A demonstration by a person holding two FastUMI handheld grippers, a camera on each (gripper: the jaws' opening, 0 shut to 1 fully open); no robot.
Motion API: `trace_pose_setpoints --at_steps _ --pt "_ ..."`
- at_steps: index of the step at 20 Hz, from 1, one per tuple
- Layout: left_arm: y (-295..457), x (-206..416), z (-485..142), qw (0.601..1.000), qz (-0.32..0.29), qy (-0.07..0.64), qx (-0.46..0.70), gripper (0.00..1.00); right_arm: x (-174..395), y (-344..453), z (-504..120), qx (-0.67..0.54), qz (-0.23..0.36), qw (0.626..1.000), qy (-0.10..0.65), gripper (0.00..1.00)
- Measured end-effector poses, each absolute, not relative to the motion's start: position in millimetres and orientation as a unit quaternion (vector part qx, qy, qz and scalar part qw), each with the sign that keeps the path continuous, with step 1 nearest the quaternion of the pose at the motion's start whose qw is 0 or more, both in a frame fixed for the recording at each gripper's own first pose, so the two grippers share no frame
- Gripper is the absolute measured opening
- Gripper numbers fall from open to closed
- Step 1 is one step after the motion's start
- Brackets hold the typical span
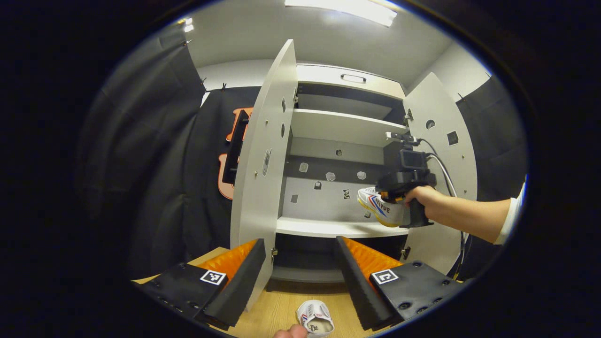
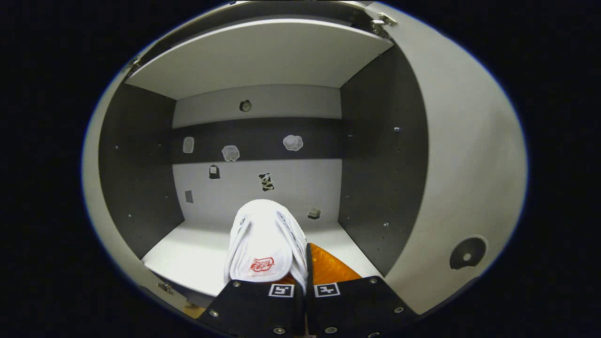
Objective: Grab one shoe with the right hand and put it into the shoe cabinet, grab the other shoe with the left hand and put it into the shoe cabinet; then close the right door with the right hand and the left door with the left hand.
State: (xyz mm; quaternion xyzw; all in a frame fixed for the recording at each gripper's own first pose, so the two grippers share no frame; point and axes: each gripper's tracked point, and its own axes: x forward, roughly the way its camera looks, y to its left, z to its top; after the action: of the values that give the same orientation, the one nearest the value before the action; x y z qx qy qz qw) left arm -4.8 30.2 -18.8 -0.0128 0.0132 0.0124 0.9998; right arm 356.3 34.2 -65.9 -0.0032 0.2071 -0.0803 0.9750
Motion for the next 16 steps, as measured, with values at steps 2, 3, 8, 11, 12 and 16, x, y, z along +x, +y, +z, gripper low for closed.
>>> trace_pose_setpoints --at_steps 2,3,8,11,12,16 --pt "32.8 -5.7 -18.3 1.0 0.017 0.011 -0.015 0.96 383.5 35.9 -83.3 -0.009 -0.09 0.97 0.226 0.01" --pt "34.9 -5.6 -18.4 1.0 0.02 0.012 -0.015 0.94 393.4 34.9 -92.6 -0.015 -0.095 0.967 0.236 0.01" --pt "45.7 -6.2 -20.2 0.999 0.038 0.014 -0.012 0.96 417.4 21.7 -124.1 -0.04 -0.123 0.957 0.261 0.01" --pt "45.7 -4.9 -23.0 0.999 0.038 0.021 -0.014 0.96 423.0 16.8 -139.1 -0.048 -0.132 0.95 0.278 0.02" --pt "45.2 -5.8 -22.8 0.999 0.037 0.02 -0.012 0.96 424.6 15.9 -143.4 -0.048 -0.131 0.949 0.283 0.02" --pt "44.8 -5.0 -20.6 0.999 0.038 0.018 -0.009 0.96 422.1 14.6 -157.8 -0.036 -0.128 0.943 0.307 0.15"
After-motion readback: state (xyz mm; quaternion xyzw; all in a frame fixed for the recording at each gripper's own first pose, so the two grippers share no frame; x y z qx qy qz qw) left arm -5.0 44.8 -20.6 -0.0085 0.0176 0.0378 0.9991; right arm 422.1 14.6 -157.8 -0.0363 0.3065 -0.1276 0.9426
